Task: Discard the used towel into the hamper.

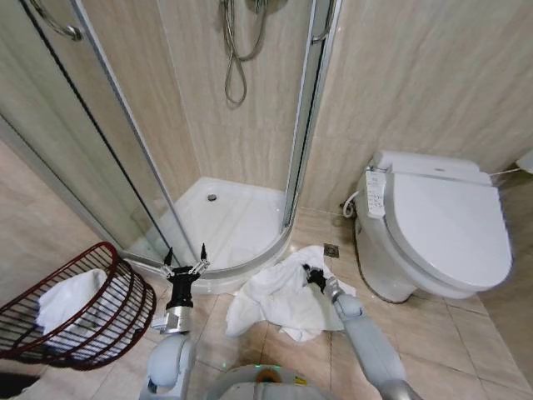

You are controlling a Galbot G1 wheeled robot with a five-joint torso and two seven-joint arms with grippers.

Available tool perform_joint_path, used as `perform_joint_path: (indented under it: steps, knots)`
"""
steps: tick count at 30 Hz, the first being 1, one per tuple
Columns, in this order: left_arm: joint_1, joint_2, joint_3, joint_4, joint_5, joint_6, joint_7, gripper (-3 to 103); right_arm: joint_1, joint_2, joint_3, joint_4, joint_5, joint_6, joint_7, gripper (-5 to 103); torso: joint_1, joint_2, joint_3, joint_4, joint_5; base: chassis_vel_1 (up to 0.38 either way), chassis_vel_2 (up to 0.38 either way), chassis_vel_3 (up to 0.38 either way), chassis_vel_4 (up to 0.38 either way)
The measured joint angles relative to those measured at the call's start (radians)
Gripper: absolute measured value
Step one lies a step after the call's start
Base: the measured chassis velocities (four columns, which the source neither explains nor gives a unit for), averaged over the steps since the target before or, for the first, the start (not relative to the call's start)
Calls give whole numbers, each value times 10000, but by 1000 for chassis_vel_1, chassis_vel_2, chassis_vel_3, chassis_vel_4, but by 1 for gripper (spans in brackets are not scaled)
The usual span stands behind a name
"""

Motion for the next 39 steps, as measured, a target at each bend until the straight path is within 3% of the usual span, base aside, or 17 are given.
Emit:
perform_joint_path:
  steps: [6, 13, 15, 18, 19, 21, 22, 26, 27, 30, 31, 34, 35, 39]
  knots:
    - [93, 64, 0, -79, -121, -133, 1, 100, -739, -314, 188, 2458, 384, -533, 1023, 1, 0, 0, 0, 1, 1, 0, 0, 0, 0]
    - [127, 225, -73, -233, -336, -212, -5, 100, -1656, -1239, 783, 6515, 1976, -2059, 2367, 1, 0, 0, 0, 0, 3, 0, 0, 0, 0]
    - [61, 228, -86, -187, -327, -214, -5, 100, -1684, -1370, 881, 6967, 2214, -2312, 2492, 1, 0, 1, -1, -1, 1, 0, 0, 0, 0]
    - [-5, 226, -60, -101, -309, -214, -12, 100, -1635, -2012, 1177, 8469, 3421, -3386, 2933, 1, 0, 0, 0, 0, 4, 0, 0, 0, 0]
    - [-5, 226, -60, -101, -309, -214, -12, 100, -1635, -2012, 1177, 8469, 3421, -3386, 2933, 1, 0, 0, 0, 0, 4, 0, 0, 0, 0]
    - [1, 199, 3, -159, -276, -138, -12, 100, -1509, -2771, 1318, 9396, 4572, -4038, 3354, 1, 0, 0, 0, 1, 3, 0, 0, 0, 0]
    - [1, 199, 3, -159, -276, -138, -12, 100, -1509, -2771, 1318, 9396, 4572, -4038, 3354, 1, 0, 0, 0, 1, 3, 0, 0, 0, 0]
    - [48, 181, 52, -477, -308, 95, 82, 100, -1138, -4385, 1904, 10456, 6803, -4739, 4152, 1, 0, 1, 0, 0, 2, 0, 0, 0, 0]
    - [48, 181, 52, -477, -308, 95, 82, 100, -1138, -4385, 1904, 10456, 6803, -4739, 4152, 1, 0, 1, 0, 0, 2, 0, 0, 0, 0]
    - [136, 177, 48, -649, -329, 94, 261, 100, -610, -5391, 2443, 11084, 8791, -5260, 5187, 1, 0, 0, 0, 1, 0, 0, 0, 0, 0]
    - [136, 177, 48, -649, -329, 94, 261, 100, -610, -5391, 2443, 11084, 8791, -5260, 5187, 1, 0, 0, 0, 1, 0, 0, 0, 0, 0]
    - [203, 171, 28, -723, -333, 72, 310, 100, -50, -6140, 3020, 11670, 10559, -5797, 6108, 1, 0, 1, 0, 1, 1, 0, 0, 0, 0]
    - [203, 171, 28, -723, -333, 72, 310, 100, -50, -6140, 3020, 11670, 10559, -5797, 6108, 1, 0, 1, 0, 1, 1, 0, 0, 0, 0]
    - [352, 142, -12, -785, -328, -29, 318, 100, 731, -7129, 3793, 11935, 12312, -6253, 6732, 1, 0, 0, 0, -2, 0, 0, 0, 0, 0]
